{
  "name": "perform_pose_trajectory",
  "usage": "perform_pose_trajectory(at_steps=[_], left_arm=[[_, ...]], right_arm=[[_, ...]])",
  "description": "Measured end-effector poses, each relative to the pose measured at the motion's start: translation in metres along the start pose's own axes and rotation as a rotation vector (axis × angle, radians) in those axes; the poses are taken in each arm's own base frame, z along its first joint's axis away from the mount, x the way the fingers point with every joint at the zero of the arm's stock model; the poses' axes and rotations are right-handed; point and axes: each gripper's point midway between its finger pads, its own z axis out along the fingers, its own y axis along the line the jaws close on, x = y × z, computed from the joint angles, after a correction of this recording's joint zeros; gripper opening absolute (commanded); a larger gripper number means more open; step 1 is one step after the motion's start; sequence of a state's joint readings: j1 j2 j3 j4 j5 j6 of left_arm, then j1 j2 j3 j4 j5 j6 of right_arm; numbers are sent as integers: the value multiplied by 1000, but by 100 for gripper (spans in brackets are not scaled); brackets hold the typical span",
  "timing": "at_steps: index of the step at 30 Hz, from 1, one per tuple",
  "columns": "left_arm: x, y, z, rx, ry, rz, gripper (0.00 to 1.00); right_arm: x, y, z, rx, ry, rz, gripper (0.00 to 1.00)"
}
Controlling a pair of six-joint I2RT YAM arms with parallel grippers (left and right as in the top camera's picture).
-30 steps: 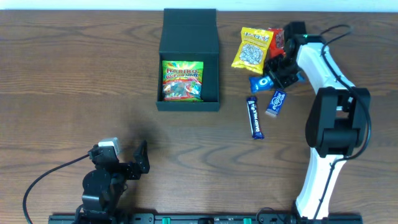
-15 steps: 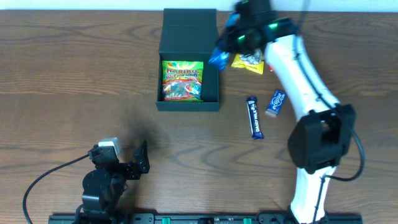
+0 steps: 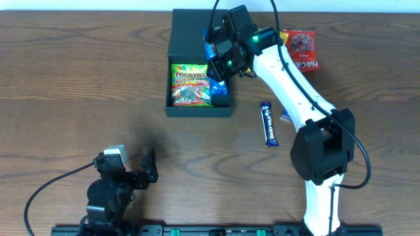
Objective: Pack container
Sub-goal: 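Place the Oreo pack upright into the box's right side, then grasp the yellow Hacks candy bag with the right gripper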
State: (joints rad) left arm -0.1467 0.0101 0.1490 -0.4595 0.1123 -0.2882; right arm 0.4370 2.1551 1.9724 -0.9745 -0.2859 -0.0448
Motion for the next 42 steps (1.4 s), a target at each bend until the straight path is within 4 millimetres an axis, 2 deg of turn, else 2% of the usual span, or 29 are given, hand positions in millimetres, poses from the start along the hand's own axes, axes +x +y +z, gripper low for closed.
perform_pose_trajectory(at_steps=[2, 3, 5, 6, 10, 12, 15, 19, 24, 27, 30, 34, 39, 40, 42], left_arm=[[0, 0, 0, 0, 0, 0, 95], [0, 0, 0, 0, 0, 0, 95], [0, 0, 0, 0, 0, 0, 95], [0, 0, 0, 0, 0, 0, 95], [0, 0, 0, 0, 0, 0, 95], [0, 0, 0, 0, 0, 0, 95], [0, 0, 0, 0, 0, 0, 95], [0, 0, 0, 0, 0, 0, 95], [0, 0, 0, 0, 0, 0, 95], [0, 0, 0, 0, 0, 0, 95], [0, 0, 0, 0, 0, 0, 95], [0, 0, 0, 0, 0, 0, 95], [0, 0, 0, 0, 0, 0, 95], [0, 0, 0, 0, 0, 0, 95], [0, 0, 0, 0, 0, 0, 95]], right_arm=[[4, -1, 2, 3, 19, 6, 42], [7, -1, 3, 4, 27, 10, 48], [11, -2, 5, 6, 46, 28, 78], [13, -2, 6, 7, 56, 34, 84], [14, -3, 6, 8, 59, 86, 94], [15, -4, 6, 11, 62, 127, 92], [12, -8, 1, 17, 53, 202, 84], [-3, -27, -13, 61, -2, 319, 86], [-18, -88, -35, 254, -123, 509, 87], [-24, -122, -39, 335, -187, 575, 86], [-24, -153, -30, 392, -218, 623, 87], [-15, -190, -1, 450, -216, 671, 89], [-6, -219, 36, 484, -212, 688, 88], [-3, -222, 41, 489, -206, 690, 86], [3, -225, 51, 496, -185, 687, 72]])
